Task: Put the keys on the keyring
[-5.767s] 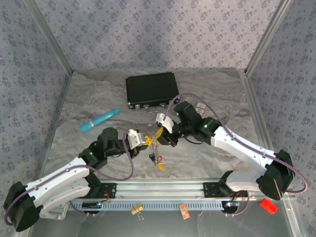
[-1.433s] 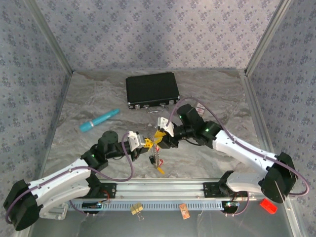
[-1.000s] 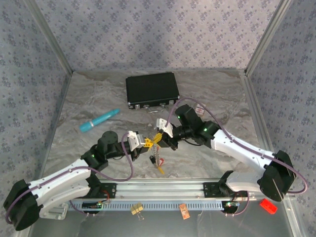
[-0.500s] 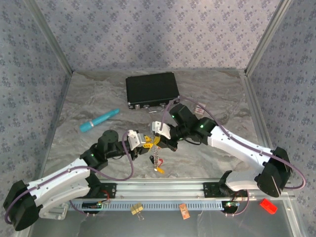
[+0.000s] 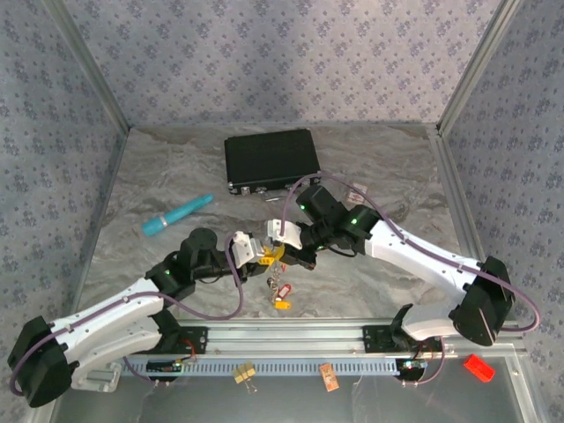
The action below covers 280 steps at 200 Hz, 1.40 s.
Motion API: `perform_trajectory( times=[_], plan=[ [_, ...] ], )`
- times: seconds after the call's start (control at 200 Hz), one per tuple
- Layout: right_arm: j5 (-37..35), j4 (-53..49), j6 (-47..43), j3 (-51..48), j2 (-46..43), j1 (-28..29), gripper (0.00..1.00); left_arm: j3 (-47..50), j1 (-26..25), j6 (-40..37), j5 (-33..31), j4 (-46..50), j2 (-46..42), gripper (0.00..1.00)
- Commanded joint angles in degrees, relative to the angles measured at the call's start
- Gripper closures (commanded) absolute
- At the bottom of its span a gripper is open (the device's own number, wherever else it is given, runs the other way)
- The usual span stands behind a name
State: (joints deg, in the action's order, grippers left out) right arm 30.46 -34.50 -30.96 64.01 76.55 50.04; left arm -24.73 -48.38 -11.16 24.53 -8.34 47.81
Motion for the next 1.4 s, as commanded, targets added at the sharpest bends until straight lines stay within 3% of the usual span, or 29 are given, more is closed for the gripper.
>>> perform_trajectory(
  times=[0.0,0.07,0.205,0.315,0.43,0.77,1.169,1.229,1.394],
  plan=[
    [4.2,2.44,-0.36,0.79,-0.69,0.52,1.0,-1.66,-0.11,-0.92,1.6,0.33,0.25,0.9],
    [4.84,3.67,0.09,0.14,-1.23,0.5,1.0,-1.71,-0.05,-0.88,2.0,0.29,0.33,1.0],
    [3.96,5.69,1.64,-1.59,-2.45,0.22,1.0,-1.5,-0.09,-1.02,1.84,-0.07,-0.07,1.0],
    [2.12,7.84,4.51,-4.43,-4.33,-0.97,0.66,-0.57,-0.1,-0.65,0.9,-1.44,-0.85,1.0],
    [-0.37,8.98,7.61,-7.32,-6.43,-2.29,0.63,0.68,-0.1,-0.13,-0.49,-3.47,-1.74,1.0],
    [0.22,8.79,10.21,-6.91,-4.96,-2.55,0.68,1.43,-0.13,-0.25,-1.72,-4.76,-2.57,1.0],
    [1.41,9.01,11.91,-6.76,-3.97,-2.68,1.0,1.6,-0.09,-0.8,-2.72,-5.18,-2.68,1.0],
    [1.19,9.68,12.71,-7.43,-3.83,-2.74,1.0,1.81,-0.06,-0.71,-2.91,-5.78,-2.76,1.0],
    [1.28,7.98,17.13,-5.48,0.27,-3.74,1.0,4.76,-0.05,0.6,-1.92,-16.83,-4.34,1.0]
  ],
)
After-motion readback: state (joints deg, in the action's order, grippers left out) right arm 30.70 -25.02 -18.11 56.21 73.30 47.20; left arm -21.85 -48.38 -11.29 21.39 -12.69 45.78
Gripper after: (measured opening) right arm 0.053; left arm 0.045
